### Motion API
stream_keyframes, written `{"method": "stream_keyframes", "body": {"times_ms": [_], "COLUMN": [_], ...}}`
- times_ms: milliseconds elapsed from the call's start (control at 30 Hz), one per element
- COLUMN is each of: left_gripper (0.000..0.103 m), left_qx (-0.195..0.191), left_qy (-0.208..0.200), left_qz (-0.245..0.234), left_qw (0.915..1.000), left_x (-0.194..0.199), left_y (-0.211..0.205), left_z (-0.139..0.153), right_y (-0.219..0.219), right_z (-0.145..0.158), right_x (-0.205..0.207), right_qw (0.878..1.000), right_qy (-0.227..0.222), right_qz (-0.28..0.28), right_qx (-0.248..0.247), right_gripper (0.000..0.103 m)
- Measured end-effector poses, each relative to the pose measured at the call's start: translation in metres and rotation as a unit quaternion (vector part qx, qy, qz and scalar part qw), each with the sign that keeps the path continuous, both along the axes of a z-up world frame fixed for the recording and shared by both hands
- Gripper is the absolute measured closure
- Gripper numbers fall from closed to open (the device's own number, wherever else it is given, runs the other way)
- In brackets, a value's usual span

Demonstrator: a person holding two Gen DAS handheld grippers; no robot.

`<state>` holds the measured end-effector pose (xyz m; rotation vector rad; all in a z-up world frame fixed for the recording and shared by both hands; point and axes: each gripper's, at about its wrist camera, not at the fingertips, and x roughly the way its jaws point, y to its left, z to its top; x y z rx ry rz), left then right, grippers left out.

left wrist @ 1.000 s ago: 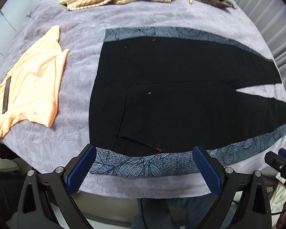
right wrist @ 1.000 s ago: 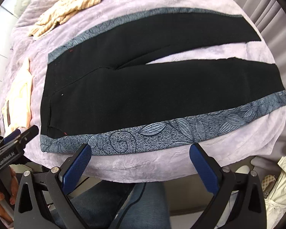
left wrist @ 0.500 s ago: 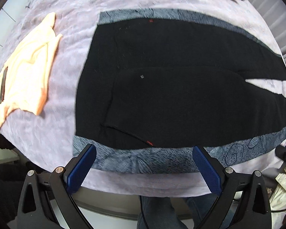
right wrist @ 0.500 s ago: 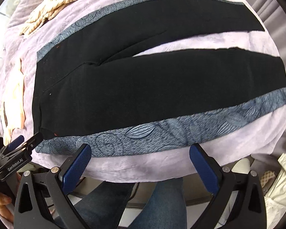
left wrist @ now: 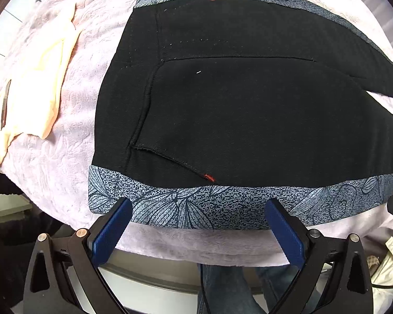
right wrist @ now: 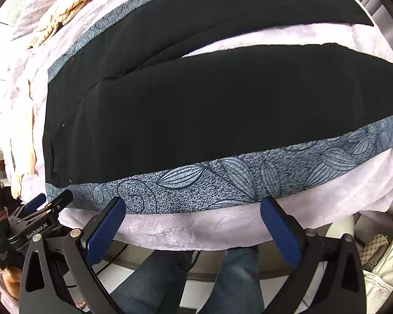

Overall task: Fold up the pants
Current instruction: 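Lower both grippers toward the patterned side panel of the trousers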

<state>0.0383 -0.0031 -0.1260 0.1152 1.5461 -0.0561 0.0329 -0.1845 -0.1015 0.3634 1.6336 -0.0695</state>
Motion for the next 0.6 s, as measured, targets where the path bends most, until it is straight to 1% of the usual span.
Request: {"method": "stream_keyframes", "body": {"times_ms": [200,233,433,600], "left_gripper": [0.002,0.002,0.002,0.002], "left_qx": [-0.004,-0.004,-0.009,-0.024], "left_qy": [-0.006,-0.006,-0.006,-0.010], "left_qz": [0.000,0.001,0.009,0.018], "left_qw": [1.0000,1.0000,0.9999,0.9995], "left_x": [-0.004,-0.007,-0.007,-0.006], "left_y": [0.009,0.010,0.027,0.035], "left_z": [-0.001,0.003,0.001,0.003], "right_y": [0.004,0.005,0.000,0.002], "right_z": [-0.003,-0.004,-0.008,-0.011], "right_x": [-0.005,-0.006,-0.009,-0.011], "right_qw": [1.000,1.000,0.997,0.997], "right_qy": [-0.003,-0.004,-0.015,-0.019], "right_qz": [-0.003,-0.007,-0.043,-0.043], "right_qx": [0.013,0.021,0.068,0.067], "right_gripper": [0.000,0.000,0.000,0.000]}}
